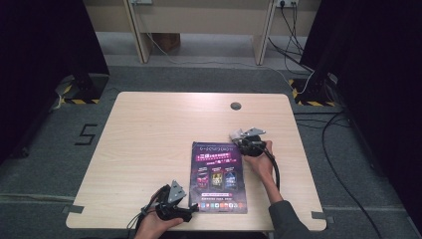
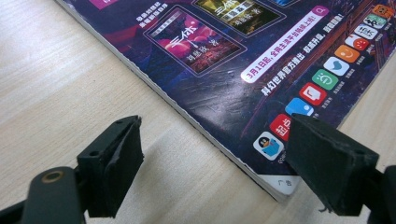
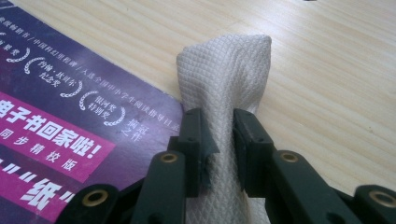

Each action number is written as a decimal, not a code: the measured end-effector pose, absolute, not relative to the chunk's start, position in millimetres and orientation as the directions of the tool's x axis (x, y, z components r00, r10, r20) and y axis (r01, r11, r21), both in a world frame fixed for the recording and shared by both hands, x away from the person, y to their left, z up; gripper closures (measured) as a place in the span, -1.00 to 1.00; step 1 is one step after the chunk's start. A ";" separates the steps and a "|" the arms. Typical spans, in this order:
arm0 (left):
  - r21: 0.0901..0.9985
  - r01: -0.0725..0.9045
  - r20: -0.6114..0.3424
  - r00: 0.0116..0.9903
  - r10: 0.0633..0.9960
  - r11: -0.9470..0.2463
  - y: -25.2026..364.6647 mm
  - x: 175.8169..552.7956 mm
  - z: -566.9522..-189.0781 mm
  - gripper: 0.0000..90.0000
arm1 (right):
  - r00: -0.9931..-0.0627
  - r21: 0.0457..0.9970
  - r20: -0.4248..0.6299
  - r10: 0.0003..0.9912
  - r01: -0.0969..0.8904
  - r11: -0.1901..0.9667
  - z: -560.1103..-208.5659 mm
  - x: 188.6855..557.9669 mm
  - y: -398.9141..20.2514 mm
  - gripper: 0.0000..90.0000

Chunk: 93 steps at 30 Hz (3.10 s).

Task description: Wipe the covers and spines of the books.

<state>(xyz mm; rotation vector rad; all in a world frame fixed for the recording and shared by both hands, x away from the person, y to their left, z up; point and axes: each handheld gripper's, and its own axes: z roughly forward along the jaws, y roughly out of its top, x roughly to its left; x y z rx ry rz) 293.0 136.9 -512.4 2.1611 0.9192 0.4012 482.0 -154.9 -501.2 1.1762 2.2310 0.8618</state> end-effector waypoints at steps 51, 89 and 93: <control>0.732 0.491 -0.006 0.698 0.716 -0.472 137.0 292.6 -511.5 -0.60 | -0.786 0.691 -0.089 0.612 0.394 0.606 -500.9 435.2 -62.6 0.64; 0.747 0.517 -0.046 0.668 0.743 -0.418 153.7 295.8 -501.3 -0.58 | -0.714 0.765 -0.079 0.696 0.404 0.501 -469.0 392.1 -117.9 0.70; 0.745 0.518 -0.047 0.669 0.742 -0.421 151.8 297.1 -502.1 -0.58 | -0.621 0.762 -0.092 0.779 0.460 0.456 -465.9 400.9 -162.9 0.70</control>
